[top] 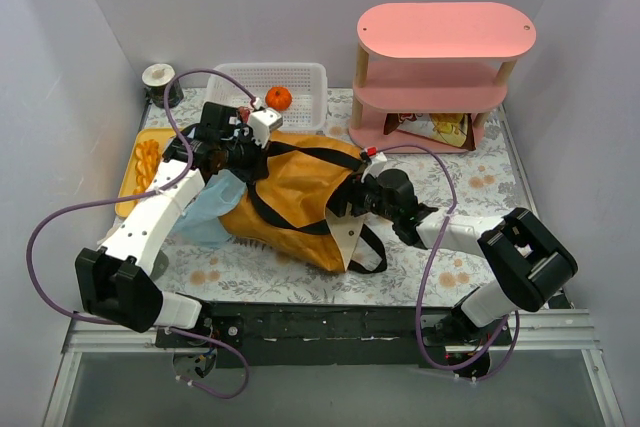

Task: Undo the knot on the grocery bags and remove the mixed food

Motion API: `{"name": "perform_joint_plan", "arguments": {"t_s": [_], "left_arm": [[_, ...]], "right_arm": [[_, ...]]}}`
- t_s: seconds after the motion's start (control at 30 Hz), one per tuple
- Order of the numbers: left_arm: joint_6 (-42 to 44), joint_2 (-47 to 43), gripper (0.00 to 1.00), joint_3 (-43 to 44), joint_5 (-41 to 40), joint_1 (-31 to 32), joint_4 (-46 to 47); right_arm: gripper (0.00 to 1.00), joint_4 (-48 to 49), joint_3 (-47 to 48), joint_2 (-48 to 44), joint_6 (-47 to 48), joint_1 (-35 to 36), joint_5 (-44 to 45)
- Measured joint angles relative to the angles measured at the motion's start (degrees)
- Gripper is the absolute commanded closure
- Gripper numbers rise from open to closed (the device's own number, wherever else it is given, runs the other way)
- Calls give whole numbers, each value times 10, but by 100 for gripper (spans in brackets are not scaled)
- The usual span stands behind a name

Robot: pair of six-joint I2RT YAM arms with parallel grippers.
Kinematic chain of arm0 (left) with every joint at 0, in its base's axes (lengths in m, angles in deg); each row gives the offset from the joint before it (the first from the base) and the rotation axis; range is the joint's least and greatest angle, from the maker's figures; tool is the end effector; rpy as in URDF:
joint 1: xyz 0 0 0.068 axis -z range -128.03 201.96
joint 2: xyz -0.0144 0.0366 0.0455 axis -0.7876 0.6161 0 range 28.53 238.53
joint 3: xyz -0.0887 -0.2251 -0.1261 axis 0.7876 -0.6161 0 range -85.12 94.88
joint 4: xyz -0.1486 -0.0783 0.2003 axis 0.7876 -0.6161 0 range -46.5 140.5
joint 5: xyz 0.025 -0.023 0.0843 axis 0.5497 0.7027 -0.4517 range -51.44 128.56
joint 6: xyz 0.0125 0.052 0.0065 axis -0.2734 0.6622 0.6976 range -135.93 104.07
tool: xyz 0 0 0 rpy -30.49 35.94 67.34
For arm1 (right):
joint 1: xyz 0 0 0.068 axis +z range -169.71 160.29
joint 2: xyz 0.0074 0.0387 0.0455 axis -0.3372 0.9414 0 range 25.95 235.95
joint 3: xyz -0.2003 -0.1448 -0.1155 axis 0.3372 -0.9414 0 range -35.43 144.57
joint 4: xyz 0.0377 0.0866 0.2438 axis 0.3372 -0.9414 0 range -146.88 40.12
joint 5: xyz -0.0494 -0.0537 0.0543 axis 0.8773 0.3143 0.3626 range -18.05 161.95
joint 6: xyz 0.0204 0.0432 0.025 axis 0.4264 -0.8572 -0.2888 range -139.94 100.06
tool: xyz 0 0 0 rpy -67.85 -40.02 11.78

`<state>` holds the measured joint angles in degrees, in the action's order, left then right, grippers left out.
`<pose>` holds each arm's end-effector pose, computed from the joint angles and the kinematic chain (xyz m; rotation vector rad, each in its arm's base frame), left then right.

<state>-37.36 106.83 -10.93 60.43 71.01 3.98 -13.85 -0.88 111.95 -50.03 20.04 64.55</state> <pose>0.2631 -0.1048 0.3316 0.1216 2.5220 -0.7684 0.2328 0.1996 0.1936 -0.2595 1.9337 0.9528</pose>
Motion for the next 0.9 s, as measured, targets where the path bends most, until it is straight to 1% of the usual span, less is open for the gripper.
{"name": "perform_joint_plan", "arguments": {"t_s": [0.23, 0.57, 0.7, 0.9], "left_arm": [[1, 1, 100, 26, -25, 15, 3], [0, 1, 100, 35, -42, 41, -3], [5, 1, 100, 58, -81, 64, -3], [22, 2, 100, 111, -143, 81, -3]], "right_arm": [[26, -16, -21, 0, -2, -4, 9], [26, -17, -21, 0, -8, -7, 13], [25, -17, -21, 0, -8, -8, 13], [25, -17, -21, 0, -8, -9, 13]]}}
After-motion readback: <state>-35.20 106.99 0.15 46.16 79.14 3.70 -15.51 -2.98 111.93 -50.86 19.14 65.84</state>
